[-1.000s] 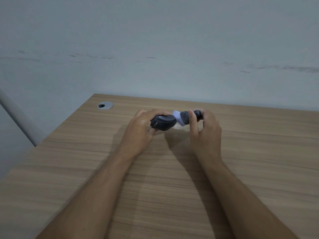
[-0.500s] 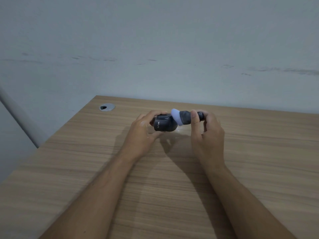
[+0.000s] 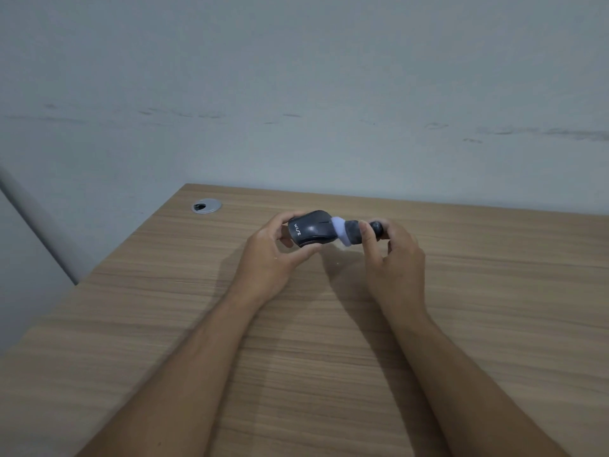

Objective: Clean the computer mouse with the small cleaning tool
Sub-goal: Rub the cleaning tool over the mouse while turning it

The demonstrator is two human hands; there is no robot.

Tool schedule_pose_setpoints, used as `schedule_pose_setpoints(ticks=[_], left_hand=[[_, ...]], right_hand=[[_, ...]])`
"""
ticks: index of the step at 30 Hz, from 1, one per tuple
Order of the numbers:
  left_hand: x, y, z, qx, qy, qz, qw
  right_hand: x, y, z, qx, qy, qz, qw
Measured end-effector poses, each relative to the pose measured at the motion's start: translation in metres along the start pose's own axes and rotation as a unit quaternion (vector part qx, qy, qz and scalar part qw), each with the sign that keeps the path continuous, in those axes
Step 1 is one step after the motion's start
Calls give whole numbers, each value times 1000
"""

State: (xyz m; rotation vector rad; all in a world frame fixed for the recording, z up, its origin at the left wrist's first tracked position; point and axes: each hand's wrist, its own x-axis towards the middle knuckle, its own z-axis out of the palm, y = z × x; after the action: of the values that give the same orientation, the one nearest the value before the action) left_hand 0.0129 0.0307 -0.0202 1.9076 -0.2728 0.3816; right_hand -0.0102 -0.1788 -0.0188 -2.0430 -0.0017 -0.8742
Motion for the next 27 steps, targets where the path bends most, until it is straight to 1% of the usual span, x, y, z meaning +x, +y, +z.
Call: schedule_pose_setpoints(ticks=[2, 3, 6, 8, 11, 13, 16, 18, 19, 20, 22, 24, 26, 27], left_hand=[[0, 1, -1, -2, 11, -12, 1000], [1, 2, 0, -3, 15, -17, 1000], [1, 5, 5, -13, 13, -20, 1000], [0, 6, 6, -19, 15, -24, 999], [0, 6, 3, -32, 28, -39, 998], [0, 7, 3, -11, 39, -43, 998], [1, 9, 8, 48, 41, -48, 997], [0, 11, 10, 73, 45, -51, 995], [1, 12, 9, 80, 51, -46, 994], [1, 13, 9, 83, 57, -39, 994], [1, 14, 7, 82, 70, -26, 994], [1, 15, 7, 81, 79, -18, 993], [2, 13, 9, 92, 84, -6, 992], [2, 11, 9, 104, 82, 0, 991]], right_hand=[[0, -1, -4, 13, 19, 5, 1000], [-1, -5, -6, 21, 28, -5, 999], [-6, -17, -4, 23, 7, -54, 998], [-6, -13, 1, 11, -7, -47, 999], [-2, -5, 0, -7, 3, -24, 1000], [-4, -9, -4, 10, 15, -29, 999], [-9, -26, -7, 30, 0, -97, 995], [-11, -31, -1, 13, -20, -164, 986], [-10, -29, 2, 4, -21, -178, 984], [-8, -26, 4, -3, -14, -173, 985], [-3, -18, 4, -11, 11, -134, 991], [-2, -15, -2, 1, 21, -106, 994], [-5, -19, -6, 21, 14, -106, 994], [-7, -24, -7, 27, 7, -120, 992]])
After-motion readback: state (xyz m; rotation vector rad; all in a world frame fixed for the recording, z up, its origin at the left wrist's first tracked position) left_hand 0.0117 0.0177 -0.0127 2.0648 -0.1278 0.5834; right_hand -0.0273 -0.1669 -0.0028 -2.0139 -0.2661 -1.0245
